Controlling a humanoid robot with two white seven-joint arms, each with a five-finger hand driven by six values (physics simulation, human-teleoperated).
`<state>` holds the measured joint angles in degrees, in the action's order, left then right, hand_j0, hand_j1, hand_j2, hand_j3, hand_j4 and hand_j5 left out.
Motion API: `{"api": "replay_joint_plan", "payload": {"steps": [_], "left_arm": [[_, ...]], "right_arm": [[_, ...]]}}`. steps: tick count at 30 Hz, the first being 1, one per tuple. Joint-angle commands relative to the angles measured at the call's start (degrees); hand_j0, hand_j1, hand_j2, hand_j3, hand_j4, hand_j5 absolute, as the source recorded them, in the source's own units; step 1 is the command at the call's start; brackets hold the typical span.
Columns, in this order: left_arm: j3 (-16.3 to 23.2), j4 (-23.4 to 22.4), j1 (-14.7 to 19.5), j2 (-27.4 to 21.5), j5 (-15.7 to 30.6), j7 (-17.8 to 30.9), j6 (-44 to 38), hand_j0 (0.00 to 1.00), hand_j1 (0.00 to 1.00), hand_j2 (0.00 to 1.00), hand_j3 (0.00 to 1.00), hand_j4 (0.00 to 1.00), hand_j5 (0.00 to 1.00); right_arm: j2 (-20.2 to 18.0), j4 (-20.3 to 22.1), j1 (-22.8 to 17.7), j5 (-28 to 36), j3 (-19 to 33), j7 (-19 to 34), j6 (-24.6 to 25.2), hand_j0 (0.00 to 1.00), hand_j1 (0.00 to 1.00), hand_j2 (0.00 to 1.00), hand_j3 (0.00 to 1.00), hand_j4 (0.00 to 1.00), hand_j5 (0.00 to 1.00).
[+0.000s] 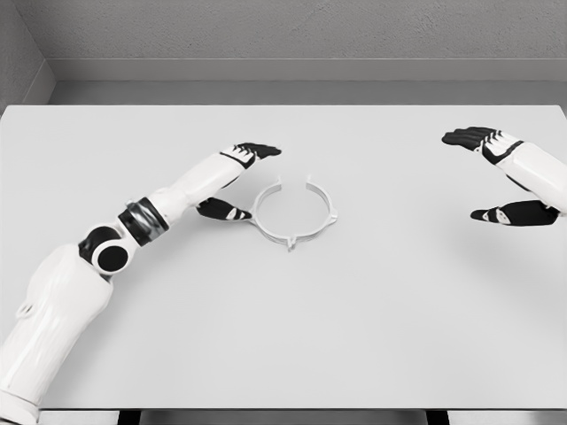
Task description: Assemble PVC drainage pipe clamps
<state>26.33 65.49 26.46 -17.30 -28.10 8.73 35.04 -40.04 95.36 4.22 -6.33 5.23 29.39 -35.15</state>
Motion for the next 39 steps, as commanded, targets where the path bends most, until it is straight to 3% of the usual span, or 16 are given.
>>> {"api": "replay_joint_plan", "payload": {"steps": [1,18,21,23,25,29,32,39], "left_arm": [[0.0,-0.8,0.0,-0.1,0.3,0.0,0.0,1.0,1.0,1.0,1.0,1.0,1.0],[0.2,-1.5,-0.8,0.2,0.3,0.0,0.0,1.0,1.0,1.0,1.0,1.0,1.0],[0.2,-1.2,-0.8,0.5,0.3,0.0,0.0,1.0,1.0,1.0,1.0,1.0,1.0],[0.2,-1.1,-0.8,0.7,0.3,0.0,0.0,1.0,1.0,1.0,1.0,1.0,1.0],[0.3,-1.1,-0.7,0.8,0.2,0.0,0.0,1.0,1.0,1.0,1.0,1.0,1.0],[0.3,-1.2,-0.7,1.7,0.0,0.0,0.0,1.0,1.0,1.0,1.0,1.0,1.0],[0.3,-1.2,-0.7,2.4,-0.3,0.0,0.0,1.0,1.0,1.0,1.0,1.0,1.0],[0.2,-1.1,-0.7,3.0,-0.6,0.0,0.0,1.0,1.0,1.0,1.0,1.0,1.0]], "right_arm": [[0.0,-0.1,0.0,0.4,-0.1,0.0,0.1,1.0,1.0,1.0,1.0,1.0,1.0],[0.1,-0.1,1.3,0.4,-1.9,-0.1,0.1,1.0,1.0,1.0,1.0,1.0,1.0],[1.1,-0.1,6.8,-0.9,-5.5,0.2,0.1,1.0,1.0,1.0,1.0,1.0,1.0],[1.9,-4.9,9.4,-0.5,-9.4,0.0,0.1,1.0,1.0,1.0,1.0,1.0,1.0],[2.6,-6.2,11.8,-0.7,-12.5,0.0,0.1,1.0,1.0,1.0,1.0,1.0,1.0],[2.8,-9.0,13.7,-1.2,-13.5,0.1,0.1,1.0,1.0,1.0,1.0,1.0,1.0],[3.9,-14.6,16.3,-1.6,-14.9,-0.2,0.1,1.0,1.0,1.0,1.0,1.0,1.0],[4.6,-14.3,16.1,-1.1,-14.4,-0.2,0.1,1.0,1.0,1.0,1.0,1.0,1.0]]}}
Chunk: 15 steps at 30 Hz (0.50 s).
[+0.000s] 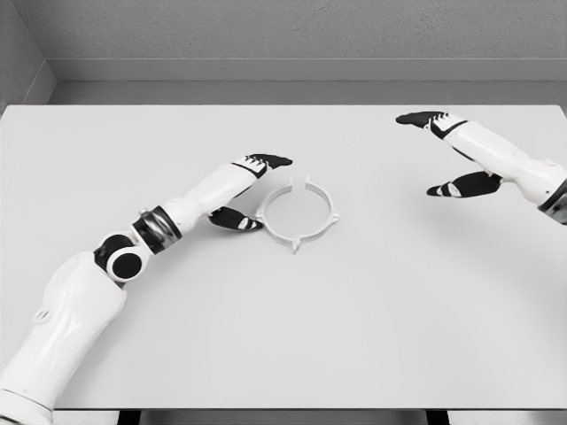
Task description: Assemble PVC drainage pipe clamps
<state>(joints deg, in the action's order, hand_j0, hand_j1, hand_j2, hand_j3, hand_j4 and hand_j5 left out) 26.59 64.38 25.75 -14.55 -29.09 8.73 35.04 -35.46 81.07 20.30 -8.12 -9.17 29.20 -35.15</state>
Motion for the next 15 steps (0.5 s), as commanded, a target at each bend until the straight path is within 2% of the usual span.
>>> {"api": "replay_joint_plan", "payload": {"steps": [1,15], "left_arm": [[0.0,0.1,0.0,0.3,0.4,0.0,0.0,1.0,1.0,1.0,1.0,1.0,1.0],[-0.3,0.4,0.4,2.3,-0.4,0.0,0.0,1.0,1.0,1.0,1.0,1.0,1.0]], "right_arm": [[0.0,-0.2,0.1,0.6,0.0,0.0,0.1,1.0,1.0,1.0,1.0,1.0,1.0],[0.0,-0.4,0.2,0.6,0.0,0.0,0.1,1.0,1.0,1.0,1.0,1.0,1.0]]}}
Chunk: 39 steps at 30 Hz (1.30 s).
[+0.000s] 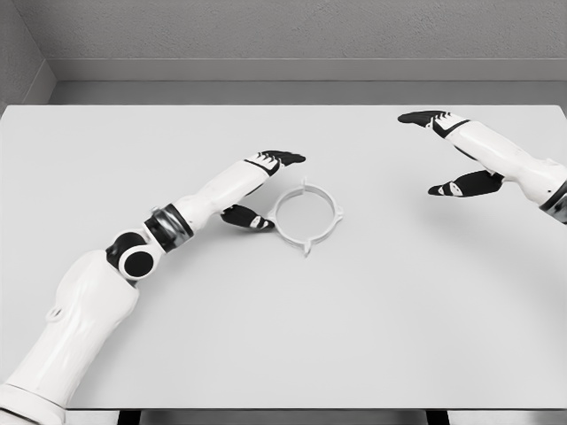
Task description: Assemble PVC drainage pipe clamps
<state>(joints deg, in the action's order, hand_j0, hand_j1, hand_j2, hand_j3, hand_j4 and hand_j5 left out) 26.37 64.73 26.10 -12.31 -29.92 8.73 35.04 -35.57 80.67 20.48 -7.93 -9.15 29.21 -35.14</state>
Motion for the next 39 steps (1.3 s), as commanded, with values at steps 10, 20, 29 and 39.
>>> {"api": "replay_joint_plan", "payload": {"steps": [10,20,29,39], "left_arm": [[-0.1,0.0,0.0,0.1,0.4,0.0,0.0,1.0,1.0,1.0,1.0,1.0,1.0],[0.0,0.1,-0.3,-0.2,0.5,0.0,0.0,1.0,1.0,1.0,1.0,1.0,1.0],[0.0,4.7,-1.8,-4.4,1.4,0.0,0.0,1.0,1.0,1.0,1.0,1.0,1.0],[-1.9,11.5,-2.4,-23.5,4.6,-0.1,0.0,1.0,1.0,1.0,1.0,1.0,1.0]], "right_arm": [[0.4,-1.7,0.1,0.4,-0.1,0.0,0.1,1.0,1.0,1.0,1.0,1.0,1.0],[-2.8,-1.3,-4.2,0.5,6.8,0.1,0.1,1.0,1.0,1.0,1.0,1.0,1.0],[-3.3,-1.7,-5.1,0.7,7.1,0.1,0.1,1.0,1.0,1.0,1.0,1.0,1.0],[-3.2,-1.9,-4.9,0.6,7.0,0.1,0.1,1.0,1.0,1.0,1.0,1.0,1.0]]}}
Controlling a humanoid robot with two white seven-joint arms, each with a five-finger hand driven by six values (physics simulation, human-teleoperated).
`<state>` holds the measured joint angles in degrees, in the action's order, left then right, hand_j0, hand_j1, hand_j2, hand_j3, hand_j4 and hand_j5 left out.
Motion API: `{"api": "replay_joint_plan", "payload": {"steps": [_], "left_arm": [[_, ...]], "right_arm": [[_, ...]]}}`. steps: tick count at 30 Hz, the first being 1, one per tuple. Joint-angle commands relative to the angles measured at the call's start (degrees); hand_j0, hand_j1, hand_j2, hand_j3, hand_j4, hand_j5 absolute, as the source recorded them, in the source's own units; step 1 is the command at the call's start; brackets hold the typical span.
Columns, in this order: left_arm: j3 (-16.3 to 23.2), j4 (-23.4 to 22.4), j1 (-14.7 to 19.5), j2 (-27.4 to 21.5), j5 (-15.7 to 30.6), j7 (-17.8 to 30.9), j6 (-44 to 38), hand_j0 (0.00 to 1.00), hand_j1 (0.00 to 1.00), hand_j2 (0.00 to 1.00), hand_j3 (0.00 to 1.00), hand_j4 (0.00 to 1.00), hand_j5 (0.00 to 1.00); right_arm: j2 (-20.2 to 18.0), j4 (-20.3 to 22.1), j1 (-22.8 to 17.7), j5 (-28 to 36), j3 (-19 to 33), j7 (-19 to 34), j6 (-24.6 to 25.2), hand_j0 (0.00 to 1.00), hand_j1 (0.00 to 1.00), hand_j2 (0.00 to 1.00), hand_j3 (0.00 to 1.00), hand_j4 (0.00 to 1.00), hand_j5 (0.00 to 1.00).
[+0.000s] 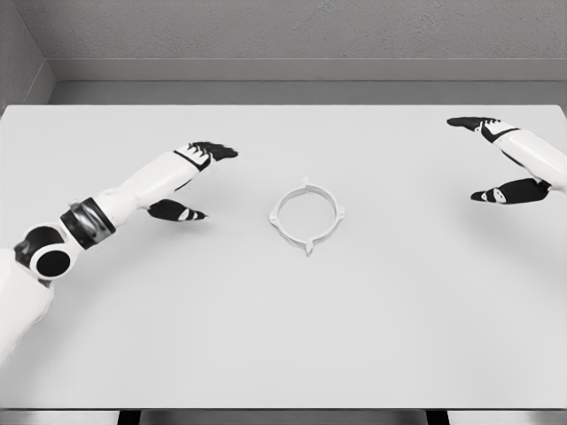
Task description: Assemble PVC drainage pipe clamps
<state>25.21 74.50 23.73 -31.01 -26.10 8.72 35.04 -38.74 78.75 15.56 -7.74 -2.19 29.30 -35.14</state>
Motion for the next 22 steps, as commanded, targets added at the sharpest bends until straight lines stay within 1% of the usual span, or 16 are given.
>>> {"api": "replay_joint_plan", "payload": {"steps": [1,3,5,13,16,20,22], "left_arm": [[-1.8,1.7,0.0,-5.7,0.8,0.0,0.0,1.0,1.0,1.0,1.0,1.0,1.0],[-2.9,1.8,0.0,-6.4,0.8,-0.1,0.0,1.0,1.0,1.0,1.0,1.0,1.0],[-2.9,2.0,-0.2,-7.7,0.8,0.0,0.0,1.0,1.0,1.0,1.0,1.0,1.0],[-2.9,1.3,-0.3,-7.9,0.8,-0.1,0.0,1.0,1.0,1.0,1.0,1.0,1.0],[-4.6,1.2,-0.4,-11.4,1.8,-0.2,0.0,1.0,1.0,1.0,1.0,1.0,1.0],[-6.1,0.0,-0.8,-13.1,3.1,-0.3,0.0,1.0,1.0,1.0,1.0,1.0,1.0],[-6.2,-1.5,-0.8,-13.1,3.3,-0.3,0.0,1.0,1.0,1.0,1.0,1.0,1.0]], "right_arm": [[0.1,0.1,0.0,0.4,-0.2,0.0,0.1,1.0,1.0,1.0,1.0,1.0,1.0],[0.2,0.1,0.0,0.4,-0.2,0.0,0.1,1.0,1.0,1.0,1.0,1.0,1.0],[0.1,0.1,0.0,0.4,-0.2,0.0,0.1,1.0,1.0,1.0,1.0,1.0,1.0],[0.1,0.0,0.0,0.4,-0.1,0.0,0.1,1.0,1.0,1.0,1.0,1.0,1.0],[0.1,0.0,-0.1,0.4,-0.1,0.0,0.1,1.0,1.0,1.0,1.0,1.0,1.0],[0.1,0.0,-0.1,0.4,-0.1,0.0,0.1,1.0,1.0,1.0,1.0,1.0,1.0],[0.1,0.0,-0.2,0.4,-0.1,0.0,0.1,1.0,1.0,1.0,1.0,1.0,1.0]]}}
